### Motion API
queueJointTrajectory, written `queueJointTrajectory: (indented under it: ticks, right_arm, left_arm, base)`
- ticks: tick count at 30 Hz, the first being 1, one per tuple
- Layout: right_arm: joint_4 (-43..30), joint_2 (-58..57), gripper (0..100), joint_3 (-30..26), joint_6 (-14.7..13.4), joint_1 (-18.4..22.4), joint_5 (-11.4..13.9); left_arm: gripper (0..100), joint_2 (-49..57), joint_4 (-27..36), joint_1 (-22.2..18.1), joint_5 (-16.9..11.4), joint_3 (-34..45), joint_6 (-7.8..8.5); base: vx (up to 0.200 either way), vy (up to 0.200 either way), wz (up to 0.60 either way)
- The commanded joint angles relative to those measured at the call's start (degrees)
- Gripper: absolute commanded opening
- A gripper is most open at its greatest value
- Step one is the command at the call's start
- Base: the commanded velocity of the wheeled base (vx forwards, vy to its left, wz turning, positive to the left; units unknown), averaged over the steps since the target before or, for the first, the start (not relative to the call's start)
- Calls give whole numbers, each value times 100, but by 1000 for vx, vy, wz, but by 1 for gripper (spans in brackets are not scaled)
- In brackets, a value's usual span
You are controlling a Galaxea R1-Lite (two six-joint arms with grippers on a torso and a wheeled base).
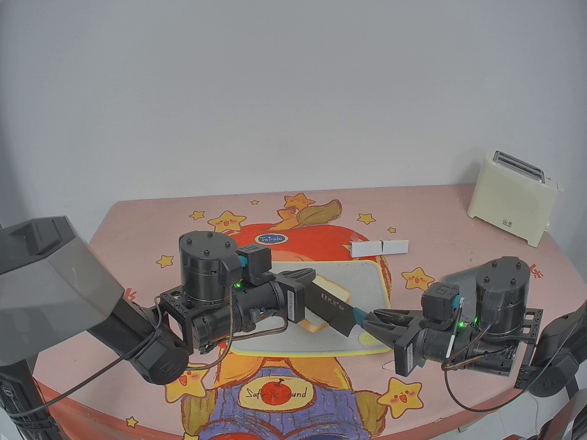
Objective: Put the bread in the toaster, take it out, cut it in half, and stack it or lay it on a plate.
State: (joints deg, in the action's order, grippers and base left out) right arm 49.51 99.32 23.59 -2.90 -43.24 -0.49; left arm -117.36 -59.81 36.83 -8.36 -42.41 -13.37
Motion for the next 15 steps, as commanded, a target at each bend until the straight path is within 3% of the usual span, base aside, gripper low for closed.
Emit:
queueJointTrajectory:
  ticks: [1, 15]
  right_arm:
    - [-11, 44, 0, -3, 0, -9, 5]
    - [182, 61, 0, -39, 9, -9, 5]
  left_arm:
    - [0, 2, 4, -9, 1, 119, -7]
    - [0, 11, -22, -18, 1, 137, 1]
  base:
    - [0, 0, 0]
    - [0, 0, 0]
